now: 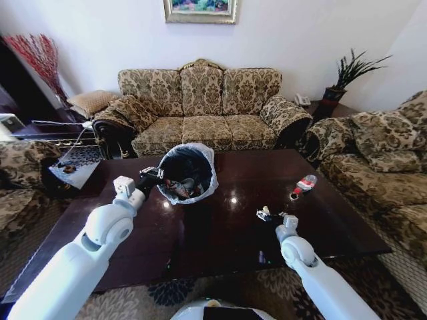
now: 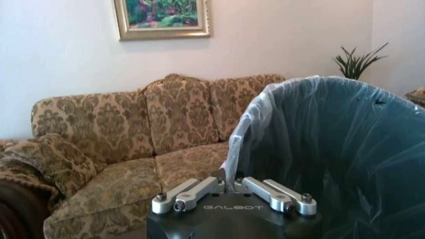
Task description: Move to the front of the table and place the trash on the table into the trash bin.
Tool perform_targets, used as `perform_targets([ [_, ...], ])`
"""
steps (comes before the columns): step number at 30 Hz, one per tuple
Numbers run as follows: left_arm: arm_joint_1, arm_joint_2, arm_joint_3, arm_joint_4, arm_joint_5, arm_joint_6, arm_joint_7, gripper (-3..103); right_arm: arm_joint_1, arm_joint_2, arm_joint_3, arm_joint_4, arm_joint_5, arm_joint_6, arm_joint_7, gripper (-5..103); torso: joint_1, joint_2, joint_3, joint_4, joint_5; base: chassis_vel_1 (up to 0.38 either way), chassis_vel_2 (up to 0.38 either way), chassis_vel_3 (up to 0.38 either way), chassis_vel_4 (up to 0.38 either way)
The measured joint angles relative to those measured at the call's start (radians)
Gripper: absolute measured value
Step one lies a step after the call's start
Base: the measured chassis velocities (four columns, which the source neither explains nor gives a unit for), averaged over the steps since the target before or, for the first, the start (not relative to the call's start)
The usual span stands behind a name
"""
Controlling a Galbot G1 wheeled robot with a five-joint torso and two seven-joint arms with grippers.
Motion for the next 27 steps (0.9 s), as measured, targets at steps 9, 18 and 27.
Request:
perform_targets([
  [9,-0.002,0.003,-0.005,0.002,-0.002,0.000,0.000,2,0.006,0.010,-0.022,-0.016,0.015,-0.014,0.048,68,0.000,0.000,0.000,0.0001,0.0000,0.000,0.000,0.000,0.000],
  [18,-0.012,0.005,0.002,0.006,-0.004,0.000,0.001,2,0.004,0.013,-0.016,-0.023,0.039,-0.014,0.049,36,0.000,0.000,0.000,0.0001,0.0000,0.000,0.000,0.000,0.000],
  [27,-0.018,0.006,0.003,0.008,-0.004,-0.001,0.002,2,0.014,0.014,-0.021,-0.014,0.064,-0.005,0.071,4,0.000,0.000,0.000,0.0002,0.0002,0.000,0.000,0.000,0.000],
])
